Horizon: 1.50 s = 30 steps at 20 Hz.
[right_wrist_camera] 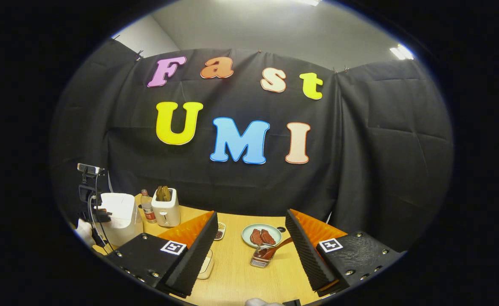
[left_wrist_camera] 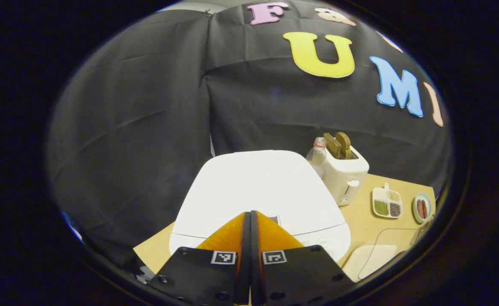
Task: Close the left gripper, press the button to open the rice cooker; take a wooden spoon from the chopstick holder with the right hand, scoop a spoonful of rice and pour it into the rice cooker, then put the wooden spoon back into the chopstick holder.
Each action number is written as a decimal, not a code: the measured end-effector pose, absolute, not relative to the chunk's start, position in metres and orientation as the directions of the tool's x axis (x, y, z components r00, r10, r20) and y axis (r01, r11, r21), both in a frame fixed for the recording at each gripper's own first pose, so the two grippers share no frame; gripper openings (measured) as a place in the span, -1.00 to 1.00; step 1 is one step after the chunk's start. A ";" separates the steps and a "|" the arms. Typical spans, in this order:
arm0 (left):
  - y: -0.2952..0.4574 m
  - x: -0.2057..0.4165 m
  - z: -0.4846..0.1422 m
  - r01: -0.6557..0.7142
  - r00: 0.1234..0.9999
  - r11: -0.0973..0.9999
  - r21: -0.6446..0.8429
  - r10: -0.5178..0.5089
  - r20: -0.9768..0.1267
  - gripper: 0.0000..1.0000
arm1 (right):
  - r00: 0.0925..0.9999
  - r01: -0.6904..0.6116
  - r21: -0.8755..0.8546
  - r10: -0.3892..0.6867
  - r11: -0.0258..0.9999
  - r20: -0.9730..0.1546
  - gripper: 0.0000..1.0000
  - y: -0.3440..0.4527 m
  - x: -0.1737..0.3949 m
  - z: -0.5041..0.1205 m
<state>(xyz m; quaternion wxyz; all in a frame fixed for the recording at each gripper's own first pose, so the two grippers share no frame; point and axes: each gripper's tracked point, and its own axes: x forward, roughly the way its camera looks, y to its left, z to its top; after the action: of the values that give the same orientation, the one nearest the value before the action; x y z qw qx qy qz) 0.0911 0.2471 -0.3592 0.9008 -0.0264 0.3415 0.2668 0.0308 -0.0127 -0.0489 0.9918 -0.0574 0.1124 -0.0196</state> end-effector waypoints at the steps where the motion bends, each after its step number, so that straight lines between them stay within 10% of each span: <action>1: 0.247 0.094 -0.358 -0.497 0.626 0.857 0.137 0.463 -0.628 -0.82 | 0.973 0.022 -0.105 -0.046 0.994 -0.228 0.95 -0.011 0.031 -0.051; 7: 0.252 0.101 -0.350 -0.487 0.633 0.859 0.155 0.470 -0.615 -0.84 | 0.972 0.012 -0.076 -0.030 0.997 -0.231 0.95 -0.008 0.029 -0.056; 14: 0.214 0.110 -0.141 -0.437 0.874 0.873 0.216 0.469 -0.128 -0.82 | 0.988 0.028 -0.094 -0.041 0.995 -0.146 0.95 -0.013 0.024 -0.042; 28: 0.071 0.042 -0.084 -0.172 0.972 0.983 -0.061 0.159 -0.174 -0.80 | 0.994 0.052 -0.043 -0.055 0.998 -0.090 0.95 -0.017 0.013 -0.034; 30: 0.054 0.035 -0.077 -0.121 0.982 0.990 -0.075 0.109 -0.152 0.10 | 0.994 0.058 -0.039 -0.061 0.998 -0.091 0.86 -0.017 0.010 -0.036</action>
<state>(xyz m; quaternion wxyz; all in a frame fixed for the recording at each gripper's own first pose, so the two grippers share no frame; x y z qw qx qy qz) 0.0346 0.0540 -0.0771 0.9947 -0.0420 0.0739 0.0579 0.0097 -0.0173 -0.0363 0.9983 -0.0180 0.0463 -0.0299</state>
